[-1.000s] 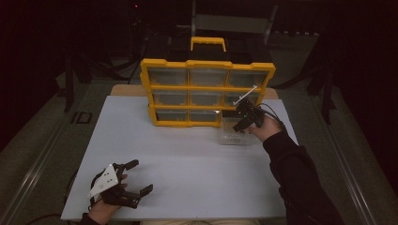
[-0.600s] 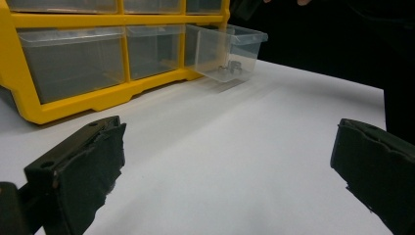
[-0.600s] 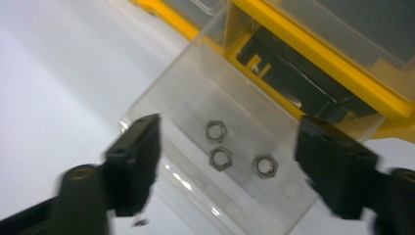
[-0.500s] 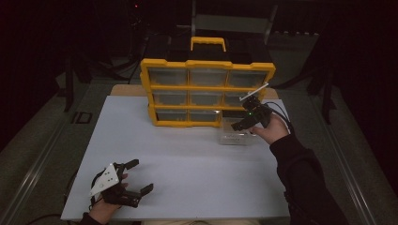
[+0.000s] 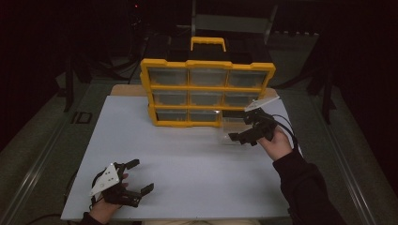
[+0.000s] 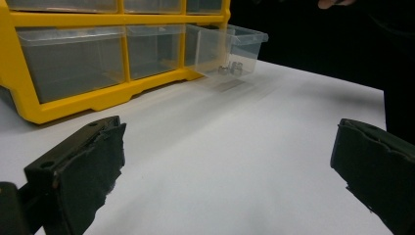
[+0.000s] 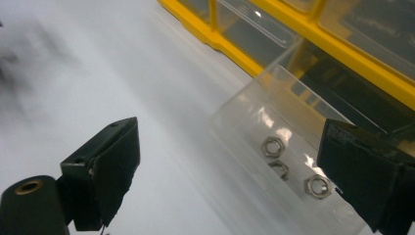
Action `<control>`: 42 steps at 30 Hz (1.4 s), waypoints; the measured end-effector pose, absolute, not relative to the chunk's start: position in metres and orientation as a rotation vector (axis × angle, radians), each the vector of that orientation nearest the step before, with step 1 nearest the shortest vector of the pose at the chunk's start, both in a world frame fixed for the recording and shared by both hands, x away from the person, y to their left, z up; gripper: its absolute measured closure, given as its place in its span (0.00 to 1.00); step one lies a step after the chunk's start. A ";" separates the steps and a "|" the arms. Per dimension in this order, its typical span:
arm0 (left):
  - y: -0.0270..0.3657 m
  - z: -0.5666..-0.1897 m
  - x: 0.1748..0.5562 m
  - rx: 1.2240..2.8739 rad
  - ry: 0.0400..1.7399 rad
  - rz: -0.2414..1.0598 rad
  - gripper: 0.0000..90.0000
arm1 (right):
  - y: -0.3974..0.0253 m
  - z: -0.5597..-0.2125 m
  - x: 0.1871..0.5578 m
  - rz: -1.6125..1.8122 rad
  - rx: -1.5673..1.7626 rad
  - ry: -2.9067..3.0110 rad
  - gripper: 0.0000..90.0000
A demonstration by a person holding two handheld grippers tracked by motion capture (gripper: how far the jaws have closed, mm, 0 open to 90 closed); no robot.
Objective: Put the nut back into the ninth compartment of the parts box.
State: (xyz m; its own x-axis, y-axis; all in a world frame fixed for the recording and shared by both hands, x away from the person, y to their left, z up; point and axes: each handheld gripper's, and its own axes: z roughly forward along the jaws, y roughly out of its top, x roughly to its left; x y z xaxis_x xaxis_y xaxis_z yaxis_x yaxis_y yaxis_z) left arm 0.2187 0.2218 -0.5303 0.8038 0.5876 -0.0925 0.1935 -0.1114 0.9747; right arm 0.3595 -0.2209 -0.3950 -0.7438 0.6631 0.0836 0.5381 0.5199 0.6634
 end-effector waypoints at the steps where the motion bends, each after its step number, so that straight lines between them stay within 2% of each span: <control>1: 0.222 -0.530 0.218 1.679 0.619 0.374 0.00 | -0.221 -0.396 0.354 1.083 1.000 2.563 0.10; 17: 0.222 -0.530 0.216 1.683 0.613 0.377 0.00 | -0.227 -0.433 0.304 1.239 0.838 2.484 0.10; 42: 0.223 -0.530 0.216 1.683 0.609 0.376 0.00 | -0.276 -0.495 0.270 1.455 0.818 2.350 0.10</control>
